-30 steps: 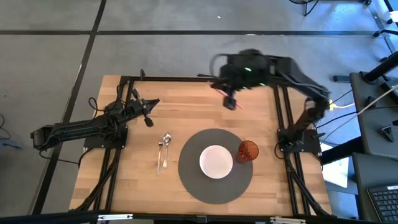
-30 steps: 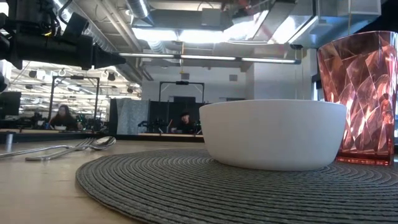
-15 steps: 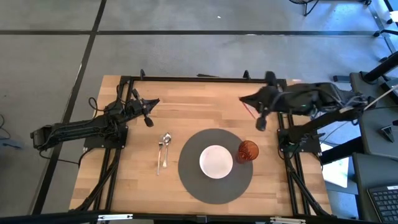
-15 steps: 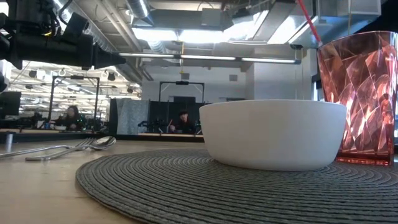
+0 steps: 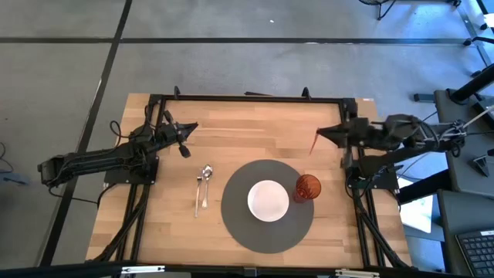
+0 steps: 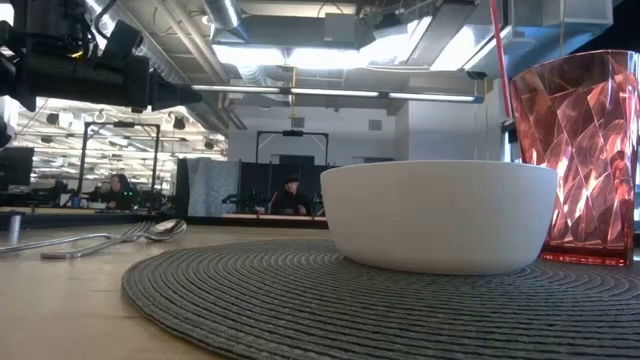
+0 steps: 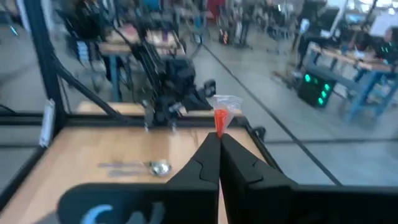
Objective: Pick & Place Utensil
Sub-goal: Put the orange straw into the orange cup
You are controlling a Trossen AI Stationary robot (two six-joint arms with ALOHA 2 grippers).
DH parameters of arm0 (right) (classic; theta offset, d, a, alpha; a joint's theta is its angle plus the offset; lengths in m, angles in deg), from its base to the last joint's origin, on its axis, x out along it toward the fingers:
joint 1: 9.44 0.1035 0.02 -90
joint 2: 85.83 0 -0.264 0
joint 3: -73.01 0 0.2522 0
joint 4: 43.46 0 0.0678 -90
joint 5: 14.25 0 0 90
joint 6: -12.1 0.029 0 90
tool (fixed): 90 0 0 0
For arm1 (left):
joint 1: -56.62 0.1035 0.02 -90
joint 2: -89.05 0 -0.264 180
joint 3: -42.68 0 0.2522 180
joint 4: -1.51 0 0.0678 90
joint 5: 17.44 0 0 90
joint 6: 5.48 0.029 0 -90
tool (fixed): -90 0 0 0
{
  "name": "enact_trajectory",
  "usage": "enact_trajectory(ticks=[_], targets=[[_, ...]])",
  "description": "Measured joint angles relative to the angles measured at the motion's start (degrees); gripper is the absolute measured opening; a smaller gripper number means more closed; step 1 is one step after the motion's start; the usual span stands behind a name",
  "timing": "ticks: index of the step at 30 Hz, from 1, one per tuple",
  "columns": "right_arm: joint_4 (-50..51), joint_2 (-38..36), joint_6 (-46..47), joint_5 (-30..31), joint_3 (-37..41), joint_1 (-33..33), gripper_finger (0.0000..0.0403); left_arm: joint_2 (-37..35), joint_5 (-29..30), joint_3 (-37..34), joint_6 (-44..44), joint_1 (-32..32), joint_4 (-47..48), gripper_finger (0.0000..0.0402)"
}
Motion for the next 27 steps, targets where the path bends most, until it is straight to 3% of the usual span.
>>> enact_trajectory(ticks=[5,13,27], targets=[[-5.33,-6.91,-1.31,-7.34,5.76,-0.01,0.0,0.0,0.0,0.0,0.04,0.0,-0.02,0.0003],[-5.64,-11.85,-2.1,-8.9,7.09,-0.01,0.0,0.0,0.07,0.0,0.16,0.0,-0.01,0.0003],[-7.98,-8.5,5.47,-25.78,7.11,-0.01,0.0,0.0,0.04,0.0,0.07,0.0,0.0,0.0003]])
